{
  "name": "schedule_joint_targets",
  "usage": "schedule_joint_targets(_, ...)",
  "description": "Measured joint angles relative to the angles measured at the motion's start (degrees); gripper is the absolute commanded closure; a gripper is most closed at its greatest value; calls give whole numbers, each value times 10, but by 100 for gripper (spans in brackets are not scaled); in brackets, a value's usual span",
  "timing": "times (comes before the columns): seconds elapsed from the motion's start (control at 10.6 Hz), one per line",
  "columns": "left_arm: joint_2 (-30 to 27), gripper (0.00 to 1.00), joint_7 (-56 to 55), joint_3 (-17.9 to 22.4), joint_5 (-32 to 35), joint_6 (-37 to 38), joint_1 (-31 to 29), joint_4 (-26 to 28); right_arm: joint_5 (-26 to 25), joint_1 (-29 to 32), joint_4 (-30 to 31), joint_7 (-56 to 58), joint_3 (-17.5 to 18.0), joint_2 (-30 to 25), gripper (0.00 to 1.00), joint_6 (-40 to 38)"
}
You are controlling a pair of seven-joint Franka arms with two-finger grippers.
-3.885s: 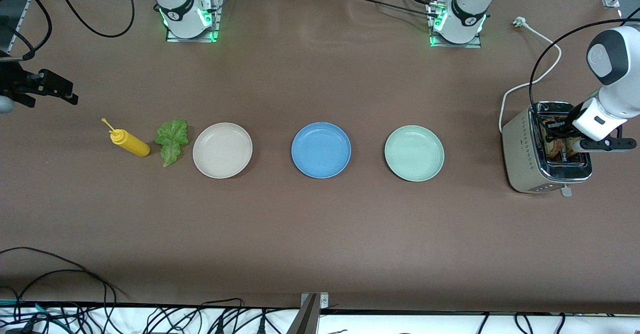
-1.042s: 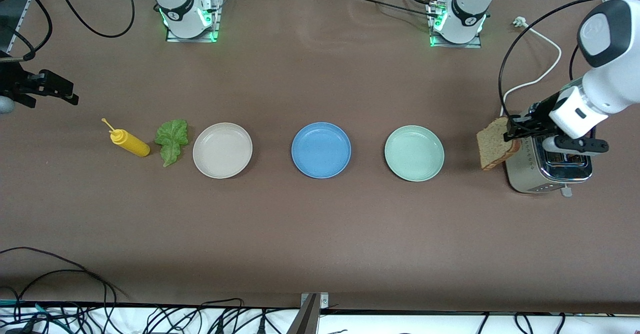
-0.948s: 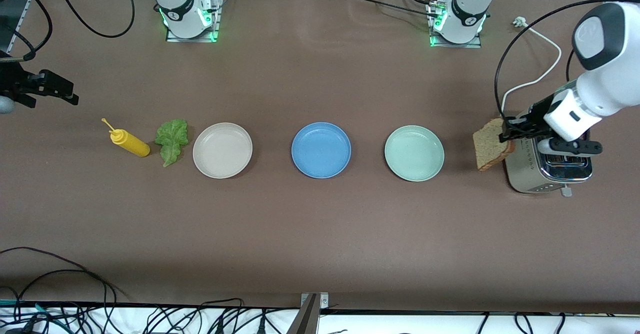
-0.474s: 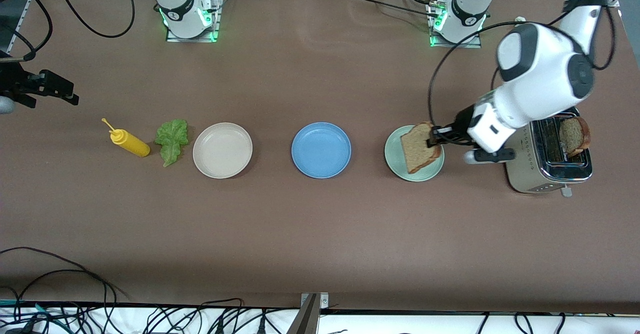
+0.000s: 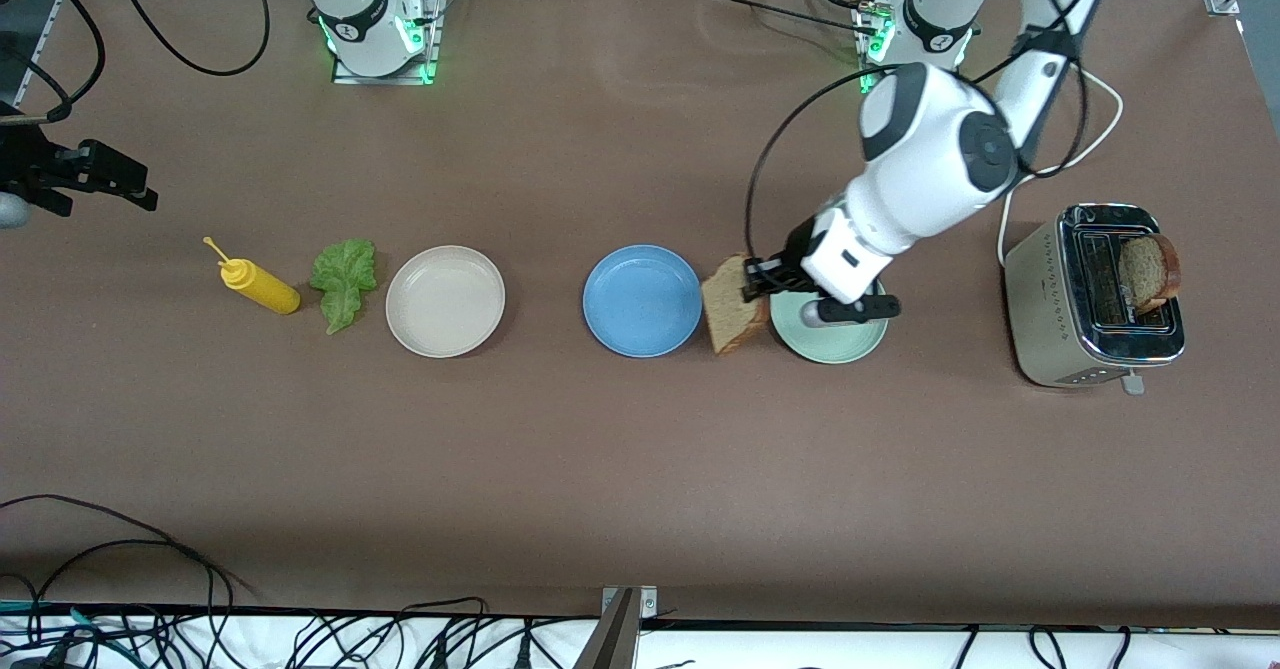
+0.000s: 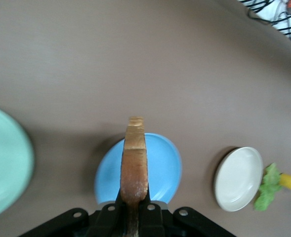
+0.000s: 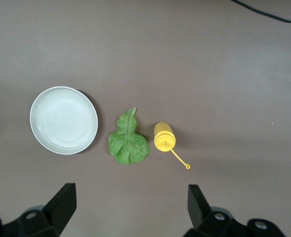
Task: Make sandwich in blue plate with both arms
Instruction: 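Carry the bread slice with the left gripper to the blue plate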
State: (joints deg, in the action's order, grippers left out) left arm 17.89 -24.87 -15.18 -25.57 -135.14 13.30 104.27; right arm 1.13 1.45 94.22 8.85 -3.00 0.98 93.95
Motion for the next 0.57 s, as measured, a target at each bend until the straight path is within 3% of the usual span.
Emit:
schedule_joint_targets(0.38, 99, 100, -33, 0, -10, -54, 72, -66, 0, 0, 0, 0, 0, 0, 0, 0)
schedule_joint_targets(0.57, 129, 100, -33, 0, -10, -68, 90, -73, 0, 0, 0, 0, 0, 0, 0, 0)
